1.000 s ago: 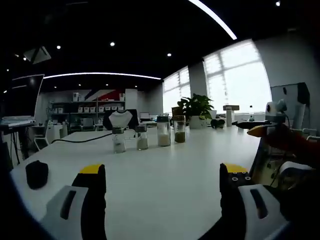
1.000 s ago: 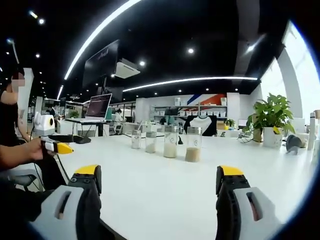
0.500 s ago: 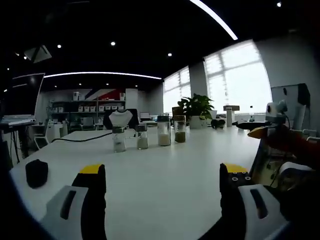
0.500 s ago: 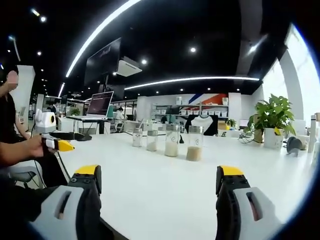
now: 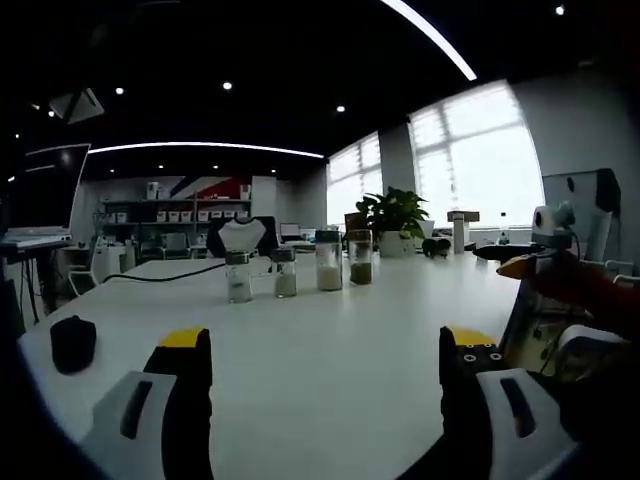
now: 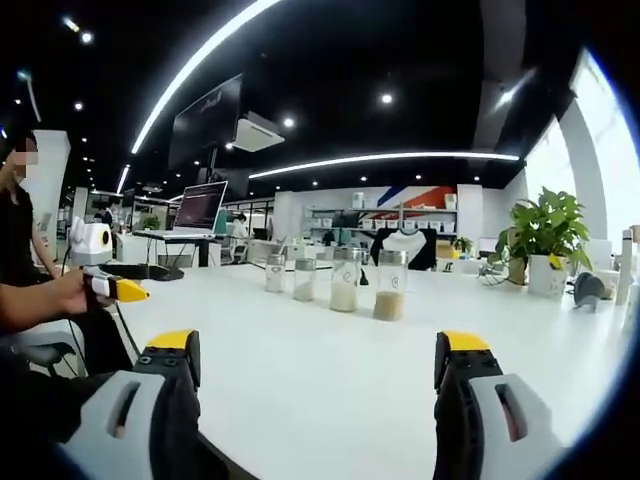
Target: Rotate the seasoning bottle until the label or dispensing opening points toward the visible target arrow and the bottle remains upright within the marked orientation range
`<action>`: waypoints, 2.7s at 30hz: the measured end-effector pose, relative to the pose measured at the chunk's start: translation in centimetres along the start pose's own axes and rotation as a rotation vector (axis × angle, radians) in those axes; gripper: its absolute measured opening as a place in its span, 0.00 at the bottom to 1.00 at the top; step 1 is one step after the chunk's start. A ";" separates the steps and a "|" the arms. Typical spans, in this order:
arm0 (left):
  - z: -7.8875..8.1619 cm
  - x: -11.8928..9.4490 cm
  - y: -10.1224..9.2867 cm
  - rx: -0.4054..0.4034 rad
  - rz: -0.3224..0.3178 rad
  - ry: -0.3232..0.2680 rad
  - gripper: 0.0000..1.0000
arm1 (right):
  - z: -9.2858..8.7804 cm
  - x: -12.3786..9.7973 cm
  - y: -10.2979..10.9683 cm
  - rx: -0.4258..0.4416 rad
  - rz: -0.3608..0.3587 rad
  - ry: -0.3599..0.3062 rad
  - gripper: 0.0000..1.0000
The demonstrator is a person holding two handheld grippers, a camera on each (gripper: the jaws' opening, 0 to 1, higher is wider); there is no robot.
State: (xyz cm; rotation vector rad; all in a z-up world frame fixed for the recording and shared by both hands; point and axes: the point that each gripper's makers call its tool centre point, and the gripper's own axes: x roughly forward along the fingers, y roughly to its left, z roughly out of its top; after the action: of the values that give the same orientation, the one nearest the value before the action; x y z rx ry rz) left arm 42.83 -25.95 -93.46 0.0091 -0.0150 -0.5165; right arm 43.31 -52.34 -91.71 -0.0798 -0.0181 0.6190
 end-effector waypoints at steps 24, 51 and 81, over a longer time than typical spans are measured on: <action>-0.2 0.0 0.1 -0.005 0.003 0.004 1.00 | -0.2 0.2 0.3 -0.021 0.012 0.013 0.99; -0.5 0.0 0.3 0.002 0.005 0.010 1.00 | -0.3 0.6 0.7 -0.056 0.009 0.027 0.99; 0.1 -0.2 0.2 0.008 0.006 -0.014 1.00 | 1.7 5.5 3.8 0.014 0.065 -0.022 0.96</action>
State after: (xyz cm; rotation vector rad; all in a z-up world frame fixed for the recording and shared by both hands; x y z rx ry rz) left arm 42.77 -25.66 -93.33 0.0131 -0.0303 -0.5106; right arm 45.49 -45.96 -90.40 -0.0607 -0.0323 0.6846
